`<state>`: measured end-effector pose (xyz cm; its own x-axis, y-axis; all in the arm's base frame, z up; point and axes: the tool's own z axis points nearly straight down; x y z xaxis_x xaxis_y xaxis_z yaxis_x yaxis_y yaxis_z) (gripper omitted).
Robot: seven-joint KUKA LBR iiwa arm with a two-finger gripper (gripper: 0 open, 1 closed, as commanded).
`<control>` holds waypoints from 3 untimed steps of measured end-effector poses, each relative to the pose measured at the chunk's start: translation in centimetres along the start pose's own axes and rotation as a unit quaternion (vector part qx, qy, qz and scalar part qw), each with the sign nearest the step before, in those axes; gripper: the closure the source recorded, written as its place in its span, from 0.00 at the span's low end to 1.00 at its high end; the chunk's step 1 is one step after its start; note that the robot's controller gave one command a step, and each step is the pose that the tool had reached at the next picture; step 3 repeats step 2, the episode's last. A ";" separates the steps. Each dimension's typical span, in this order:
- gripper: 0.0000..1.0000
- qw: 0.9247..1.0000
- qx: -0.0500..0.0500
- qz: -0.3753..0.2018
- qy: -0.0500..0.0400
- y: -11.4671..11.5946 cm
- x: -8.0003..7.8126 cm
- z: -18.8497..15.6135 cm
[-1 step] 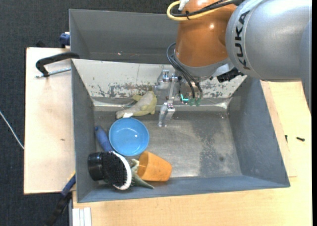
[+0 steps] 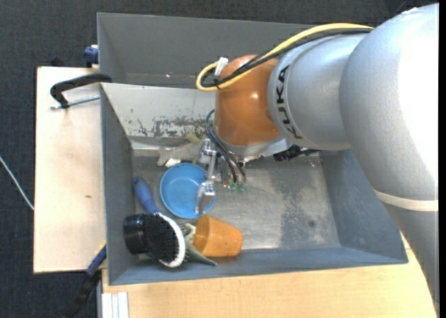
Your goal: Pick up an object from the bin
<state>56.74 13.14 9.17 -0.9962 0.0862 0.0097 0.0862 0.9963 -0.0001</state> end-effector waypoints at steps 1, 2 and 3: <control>1.00 1.000 0.000 0.002 -0.007 -0.2 -0.5 -0.6; 1.00 1.000 -0.003 -0.013 -0.014 2.5 3.1 -11.9; 1.00 1.000 -0.003 -0.013 -0.014 2.5 3.1 -11.9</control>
Offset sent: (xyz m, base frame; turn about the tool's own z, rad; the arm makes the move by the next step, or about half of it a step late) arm 0.0000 0.0000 0.0000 0.0000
